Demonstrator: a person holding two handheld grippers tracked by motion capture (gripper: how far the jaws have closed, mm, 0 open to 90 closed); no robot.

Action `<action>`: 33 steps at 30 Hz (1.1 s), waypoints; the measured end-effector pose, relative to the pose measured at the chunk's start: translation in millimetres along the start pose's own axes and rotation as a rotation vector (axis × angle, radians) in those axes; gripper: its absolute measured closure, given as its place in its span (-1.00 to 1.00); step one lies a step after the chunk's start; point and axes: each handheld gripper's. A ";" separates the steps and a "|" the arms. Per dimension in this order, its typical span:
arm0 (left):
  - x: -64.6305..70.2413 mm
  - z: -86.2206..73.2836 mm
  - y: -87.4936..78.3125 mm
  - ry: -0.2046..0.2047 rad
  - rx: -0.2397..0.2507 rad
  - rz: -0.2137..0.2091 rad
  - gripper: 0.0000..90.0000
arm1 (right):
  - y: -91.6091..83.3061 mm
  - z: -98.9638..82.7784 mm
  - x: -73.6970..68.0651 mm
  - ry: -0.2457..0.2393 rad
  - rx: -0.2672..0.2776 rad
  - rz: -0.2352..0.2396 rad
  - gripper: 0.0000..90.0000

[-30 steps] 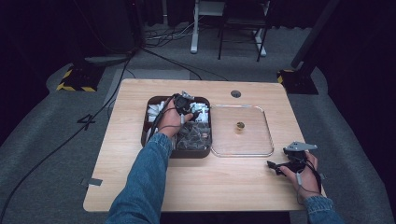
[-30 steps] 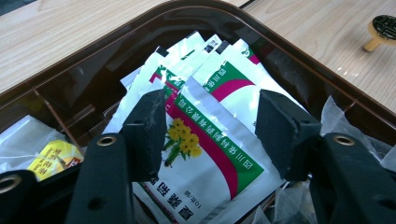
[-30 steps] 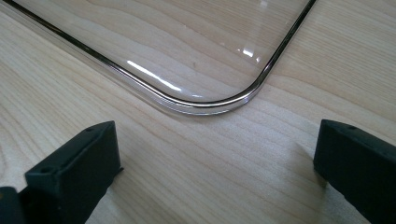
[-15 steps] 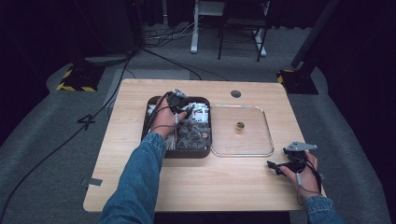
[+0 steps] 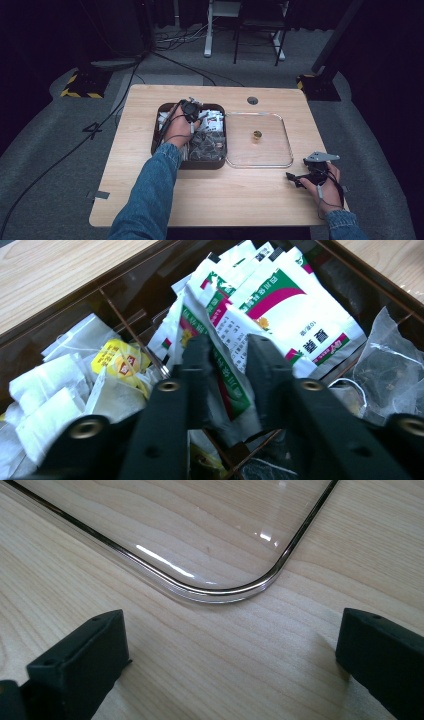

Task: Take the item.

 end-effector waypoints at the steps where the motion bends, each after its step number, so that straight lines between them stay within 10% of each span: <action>1: 0.0 0.0 0.0 0.000 0.000 0.000 0.83 | 0.0 0.0 0.0 0.000 0.000 0.000 -1.00; 10: -6.3 -3.0 -13.0 0.022 0.051 0.022 0.99 | 0.0 0.0 0.0 0.000 0.000 0.000 -1.00; 25: -15.1 -7.3 -79.1 0.001 0.294 -0.128 1.00 | 0.0 0.0 0.0 0.000 0.000 0.000 -1.00; 33: 3.3 -22.0 -124.6 0.061 0.424 -0.237 1.00 | 0.0 0.0 0.1 -0.001 0.000 0.000 -1.00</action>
Point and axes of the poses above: each handheld gripper's, and its own axes: y roughly forward along the jaws, z roughly out of its top, x roughly to its right, and after that the axes turned 3 degrees about y, right-handed
